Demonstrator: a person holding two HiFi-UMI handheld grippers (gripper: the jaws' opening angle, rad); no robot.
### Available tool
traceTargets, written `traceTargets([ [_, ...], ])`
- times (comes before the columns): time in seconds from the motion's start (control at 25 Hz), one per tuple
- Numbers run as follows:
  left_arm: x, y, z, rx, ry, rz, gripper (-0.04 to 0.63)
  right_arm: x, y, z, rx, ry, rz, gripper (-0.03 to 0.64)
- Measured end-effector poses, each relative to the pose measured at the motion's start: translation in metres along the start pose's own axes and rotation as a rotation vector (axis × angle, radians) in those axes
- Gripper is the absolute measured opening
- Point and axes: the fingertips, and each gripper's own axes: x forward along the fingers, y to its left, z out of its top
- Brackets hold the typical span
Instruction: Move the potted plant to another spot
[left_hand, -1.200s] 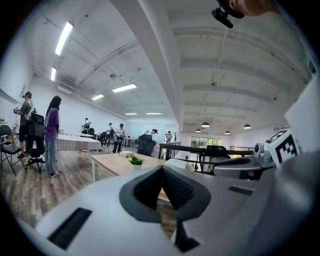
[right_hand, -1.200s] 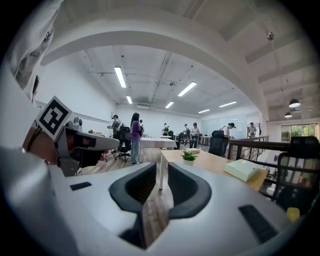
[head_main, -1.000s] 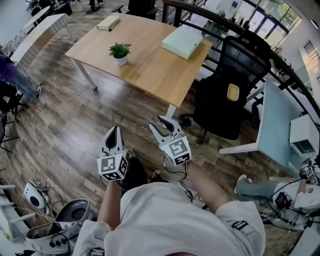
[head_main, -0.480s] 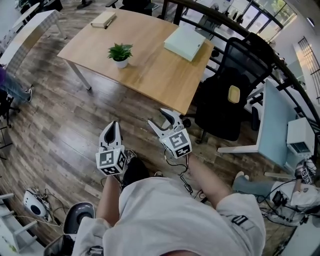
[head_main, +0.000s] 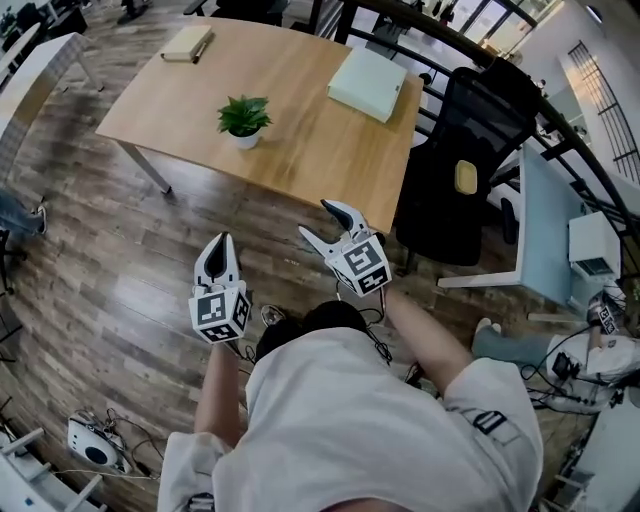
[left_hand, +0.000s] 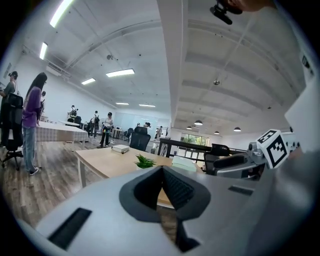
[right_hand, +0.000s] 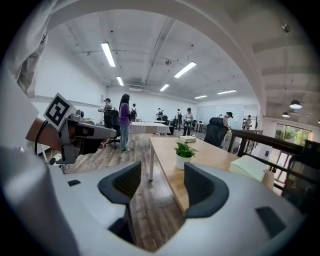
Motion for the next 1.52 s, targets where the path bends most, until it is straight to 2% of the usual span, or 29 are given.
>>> traceTargets([
  [0.28, 0.035, 0.024, -0.005, -0.007, 0.038, -0.033, 0.012, 0.035, -0.019, -0.003, 0.028, 0.037, -0.006, 0.302],
  [0.56, 0.089, 0.054, -0.004, -0.028, 0.07, -0.028, 0.012, 0.087, -0.045, -0.012, 0.056, 0.06, 0.036, 0.347],
  [0.88, 0.178, 0.099, -0.004, 0.016, 0.139, 0.029, 0.012, 0.165, -0.096, -0.014, 0.112, 0.07, 0.089, 0.37],
  [1.12, 0.224, 0.12, -0.019, -0.005, 0.188, 0.058, 0.012, 0.21, -0.115, -0.038, 0.14, 0.099, 0.156, 0.383],
  [1.28, 0.236, 0.128, -0.029, 0.021, 0.232, 0.08, 0.012, 0.228, -0.118, -0.051, 0.144, 0.117, 0.189, 0.393],
  [1.52, 0.248, 0.136, -0.051, 0.009, 0.276, 0.107, 0.012, 0.258, -0.119, -0.064, 0.16, 0.134, 0.212, 0.419],
])
